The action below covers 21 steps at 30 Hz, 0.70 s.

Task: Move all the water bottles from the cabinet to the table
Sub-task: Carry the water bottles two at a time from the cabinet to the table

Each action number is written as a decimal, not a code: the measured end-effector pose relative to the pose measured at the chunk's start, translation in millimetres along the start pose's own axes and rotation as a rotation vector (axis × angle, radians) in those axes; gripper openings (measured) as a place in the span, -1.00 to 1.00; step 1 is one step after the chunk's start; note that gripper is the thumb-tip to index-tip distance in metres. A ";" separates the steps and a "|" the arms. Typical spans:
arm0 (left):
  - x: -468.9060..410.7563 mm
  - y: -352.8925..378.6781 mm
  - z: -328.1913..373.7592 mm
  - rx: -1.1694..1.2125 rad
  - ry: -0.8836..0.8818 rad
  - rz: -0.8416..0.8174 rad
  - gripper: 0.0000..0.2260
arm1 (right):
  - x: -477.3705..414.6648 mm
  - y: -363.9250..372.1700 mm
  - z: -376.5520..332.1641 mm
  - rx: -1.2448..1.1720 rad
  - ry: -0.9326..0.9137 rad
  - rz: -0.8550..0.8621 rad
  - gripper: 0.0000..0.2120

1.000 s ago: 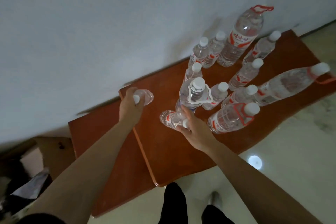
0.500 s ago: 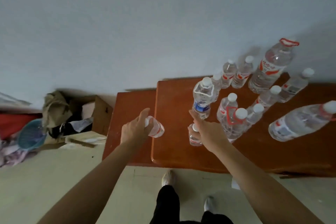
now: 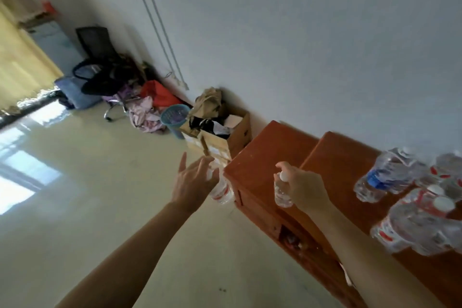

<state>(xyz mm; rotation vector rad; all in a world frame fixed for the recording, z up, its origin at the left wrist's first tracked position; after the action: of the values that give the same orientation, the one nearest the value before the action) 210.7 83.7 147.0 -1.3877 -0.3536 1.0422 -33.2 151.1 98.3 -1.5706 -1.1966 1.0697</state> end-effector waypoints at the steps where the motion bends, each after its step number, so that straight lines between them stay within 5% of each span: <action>1: 18.2 -17.8 -16.9 -0.005 -0.005 0.055 -0.74 | -1.7 -1.1 -27.0 -0.019 -0.022 -0.011 -0.59; 6: 131.7 -109.8 -115.6 -0.030 -0.123 0.262 -0.86 | 0.5 28.7 -194.9 0.031 -0.283 0.017 -0.68; 11: 262.4 -188.5 -213.1 -0.084 -0.268 0.357 -0.90 | 18.4 70.4 -358.9 -0.130 -0.300 -0.083 -0.78; 21: 513.1 -301.9 -376.6 -0.367 -0.731 0.366 -0.94 | 97.0 116.8 -686.0 -0.065 -0.853 0.071 -0.80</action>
<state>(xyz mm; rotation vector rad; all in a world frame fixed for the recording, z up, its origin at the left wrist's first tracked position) 885.6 285.4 156.6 -1.3763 -0.8810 1.8584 667.3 135.2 149.8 -1.2164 -1.7348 1.8590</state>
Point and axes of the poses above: each hand's wrist, its own x-axis away from the middle knuckle, its own y-axis out of the palm, z = x × y, the point moved 7 cm from there along -x, towards the middle knuckle, and after that the axes turned 4 degrees about y, right-handed, at the moved point
